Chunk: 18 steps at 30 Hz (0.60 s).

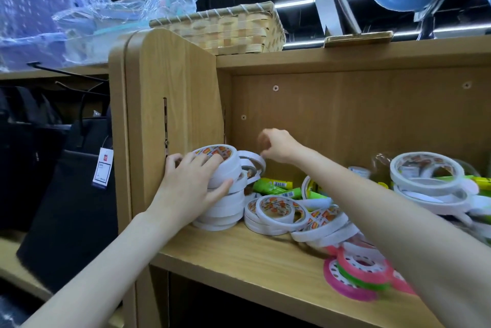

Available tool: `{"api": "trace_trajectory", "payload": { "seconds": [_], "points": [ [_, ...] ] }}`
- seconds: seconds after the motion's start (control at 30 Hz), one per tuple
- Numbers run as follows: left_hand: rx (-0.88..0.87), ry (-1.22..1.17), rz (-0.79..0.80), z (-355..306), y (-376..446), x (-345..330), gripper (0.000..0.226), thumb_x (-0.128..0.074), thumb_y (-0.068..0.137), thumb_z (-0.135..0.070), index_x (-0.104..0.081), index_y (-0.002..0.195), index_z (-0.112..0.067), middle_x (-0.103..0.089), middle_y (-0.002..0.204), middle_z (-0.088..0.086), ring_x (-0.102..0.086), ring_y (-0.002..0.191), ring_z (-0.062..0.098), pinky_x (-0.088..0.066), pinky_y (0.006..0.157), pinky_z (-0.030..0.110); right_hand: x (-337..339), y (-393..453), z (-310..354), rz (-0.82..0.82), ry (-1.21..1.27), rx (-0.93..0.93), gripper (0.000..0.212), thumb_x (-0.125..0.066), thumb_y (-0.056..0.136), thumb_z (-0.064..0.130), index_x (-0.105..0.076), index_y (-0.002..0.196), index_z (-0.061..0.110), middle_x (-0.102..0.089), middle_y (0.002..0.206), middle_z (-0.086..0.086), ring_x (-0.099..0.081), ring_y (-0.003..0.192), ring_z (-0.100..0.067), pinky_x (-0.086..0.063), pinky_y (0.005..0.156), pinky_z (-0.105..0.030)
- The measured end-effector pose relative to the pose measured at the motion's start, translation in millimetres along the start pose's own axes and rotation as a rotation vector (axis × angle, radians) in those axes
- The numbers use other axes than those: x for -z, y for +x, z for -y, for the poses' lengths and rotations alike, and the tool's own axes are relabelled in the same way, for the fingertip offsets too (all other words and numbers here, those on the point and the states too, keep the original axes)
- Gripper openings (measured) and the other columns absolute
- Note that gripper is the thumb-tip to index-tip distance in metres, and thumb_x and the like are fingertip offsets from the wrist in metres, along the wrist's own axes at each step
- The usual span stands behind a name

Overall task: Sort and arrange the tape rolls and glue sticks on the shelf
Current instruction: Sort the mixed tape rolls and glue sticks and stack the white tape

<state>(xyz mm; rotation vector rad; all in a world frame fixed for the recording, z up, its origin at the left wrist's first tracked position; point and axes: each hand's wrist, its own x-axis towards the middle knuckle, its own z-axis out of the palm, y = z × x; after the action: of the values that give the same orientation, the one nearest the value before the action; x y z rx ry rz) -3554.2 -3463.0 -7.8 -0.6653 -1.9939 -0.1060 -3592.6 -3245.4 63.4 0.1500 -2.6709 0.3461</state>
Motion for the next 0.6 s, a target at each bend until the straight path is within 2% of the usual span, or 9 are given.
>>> {"api": "trace_trajectory", "payload": {
  "seconds": [0.07,0.13,0.23,0.3,0.37,0.53,0.6],
  "points": [
    [0.002,-0.003,-0.015,0,0,-1,0.046,-0.036,0.083,-0.052,-0.062,0.092,-0.016,-0.064,0.080,-0.002,-0.061,0.076,0.024,-0.043,0.077,0.043,-4,-7,-15,0.252,-0.156,-0.093,0.051,-0.066,0.085,0.031,-0.051,0.129,0.009,-0.055,0.128,-0.010,-0.053,0.114,-0.026,-0.045,0.087,-0.030],
    [0.008,0.001,-0.027,-1,-1,-2,0.046,-0.036,0.083,-0.052,-0.062,0.092,-0.016,-0.063,0.078,-0.003,-0.061,0.075,0.024,-0.043,0.076,0.043,-16,-13,-25,0.400,-0.220,-0.166,0.065,-0.063,0.084,0.044,-0.043,0.136,0.010,-0.049,0.135,-0.008,-0.049,0.119,-0.026,-0.045,0.096,-0.037],
    [0.003,0.007,-0.029,-1,1,-2,0.046,-0.035,0.082,-0.052,-0.062,0.091,-0.016,-0.064,0.077,-0.002,-0.061,0.074,0.024,-0.043,0.076,0.043,-25,-10,-22,0.410,-0.180,-0.209,0.072,-0.066,0.080,0.048,-0.040,0.135,0.009,-0.049,0.130,-0.008,-0.051,0.114,-0.027,-0.047,0.095,-0.040],
    [0.007,0.005,-0.027,-1,1,-2,0.046,-0.036,0.082,-0.052,-0.063,0.092,-0.016,-0.064,0.077,-0.002,-0.061,0.075,0.024,-0.043,0.076,0.043,-25,-8,-14,0.436,-0.188,-0.223,0.060,-0.069,0.078,0.045,-0.046,0.119,0.008,-0.052,0.113,-0.007,-0.054,0.099,-0.025,-0.051,0.089,-0.039],
    [0.021,0.009,-0.033,-2,0,-2,0.046,-0.037,0.081,-0.052,-0.063,0.093,-0.016,-0.064,0.076,-0.002,-0.061,0.075,0.024,-0.044,0.076,0.043,-27,-8,-9,0.460,-0.220,-0.235,0.049,-0.068,0.080,0.039,-0.046,0.112,0.009,-0.050,0.104,-0.005,-0.052,0.092,-0.024,-0.050,0.084,-0.036],
    [0.032,0.019,-0.045,-4,2,-5,0.047,-0.039,0.078,-0.051,-0.064,0.094,-0.015,-0.064,0.074,-0.001,-0.062,0.074,0.024,-0.045,0.074,0.043,-36,-12,-10,0.475,-0.268,-0.230,0.041,-0.062,0.086,0.031,-0.048,0.116,0.009,-0.049,0.104,-0.003,-0.051,0.093,-0.022,-0.046,0.079,-0.033],
    [0.031,0.023,-0.043,-5,2,-4,0.046,-0.039,0.078,-0.051,-0.064,0.092,-0.015,-0.063,0.073,-0.001,-0.062,0.073,0.024,-0.045,0.073,0.042,-34,-14,-11,0.417,-0.267,-0.229,0.036,-0.062,0.086,0.027,-0.050,0.114,0.008,-0.052,0.105,-0.006,-0.052,0.090,-0.023,-0.046,0.075,-0.033]
  ]
}}
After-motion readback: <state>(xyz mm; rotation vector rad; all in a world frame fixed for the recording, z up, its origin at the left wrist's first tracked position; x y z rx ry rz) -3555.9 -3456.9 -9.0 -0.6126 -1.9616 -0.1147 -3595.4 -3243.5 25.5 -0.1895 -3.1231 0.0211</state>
